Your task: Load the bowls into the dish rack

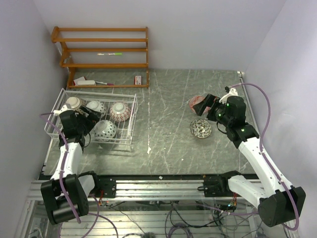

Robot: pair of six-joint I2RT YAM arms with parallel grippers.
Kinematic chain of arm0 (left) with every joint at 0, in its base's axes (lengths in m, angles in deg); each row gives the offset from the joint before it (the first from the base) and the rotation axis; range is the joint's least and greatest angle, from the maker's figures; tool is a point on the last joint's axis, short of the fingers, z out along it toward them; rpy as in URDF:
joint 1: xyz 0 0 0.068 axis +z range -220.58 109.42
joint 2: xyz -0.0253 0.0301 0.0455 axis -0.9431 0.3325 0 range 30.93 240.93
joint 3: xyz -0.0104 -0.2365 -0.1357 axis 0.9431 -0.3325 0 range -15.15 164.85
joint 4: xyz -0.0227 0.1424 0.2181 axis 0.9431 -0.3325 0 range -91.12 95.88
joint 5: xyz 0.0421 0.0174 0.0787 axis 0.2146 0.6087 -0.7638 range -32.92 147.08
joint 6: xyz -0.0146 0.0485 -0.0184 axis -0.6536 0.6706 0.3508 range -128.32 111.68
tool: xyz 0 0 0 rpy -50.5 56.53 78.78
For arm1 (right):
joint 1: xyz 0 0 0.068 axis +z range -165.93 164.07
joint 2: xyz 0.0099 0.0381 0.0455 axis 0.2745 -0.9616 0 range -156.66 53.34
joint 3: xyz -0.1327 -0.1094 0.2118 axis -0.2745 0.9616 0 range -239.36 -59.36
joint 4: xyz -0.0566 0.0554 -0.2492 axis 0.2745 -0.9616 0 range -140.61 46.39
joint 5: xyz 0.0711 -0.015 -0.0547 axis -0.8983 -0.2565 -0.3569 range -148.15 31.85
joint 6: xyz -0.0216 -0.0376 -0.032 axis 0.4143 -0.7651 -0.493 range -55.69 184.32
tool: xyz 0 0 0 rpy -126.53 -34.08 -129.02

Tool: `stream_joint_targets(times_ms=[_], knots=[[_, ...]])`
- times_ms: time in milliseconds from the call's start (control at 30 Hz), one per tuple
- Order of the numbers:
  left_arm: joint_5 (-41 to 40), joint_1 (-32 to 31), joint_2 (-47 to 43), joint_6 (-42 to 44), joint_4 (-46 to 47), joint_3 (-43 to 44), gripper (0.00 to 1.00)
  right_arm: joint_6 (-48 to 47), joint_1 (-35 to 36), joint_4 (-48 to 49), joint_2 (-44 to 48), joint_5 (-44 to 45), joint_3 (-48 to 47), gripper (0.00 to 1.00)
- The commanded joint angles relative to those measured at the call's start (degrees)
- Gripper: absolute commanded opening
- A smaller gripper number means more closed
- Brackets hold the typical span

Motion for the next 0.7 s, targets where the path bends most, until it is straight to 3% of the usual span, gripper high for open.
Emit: stream_joint_targets(times_ms=[0, 233, 500, 667], knots=[[-3.77, 0.48, 0.61, 2.86, -5.07, 3.73, 0.99, -0.95, -0.37, 2.26, -0.25, -0.94, 0.53, 0.99], [-8.95, -1.06, -3.47, 7.61, -15.43, 11.88, 0.99, -1.66, -0.33, 2.47, -0.30, -1.84, 0.14, 0.99], [-26.62, -18.36, -1.52, 11.84, -28.06, 20.97, 1.00, -1.36, -0.35, 3.86, -1.57, -3.82, 1.24, 1.00], [-36.02, -24.75, 2.38, 10.63, -32.82, 22.89, 0.97, -2.02, -0.34, 3.32, -1.17, -3.87, 1.54, 1.00]])
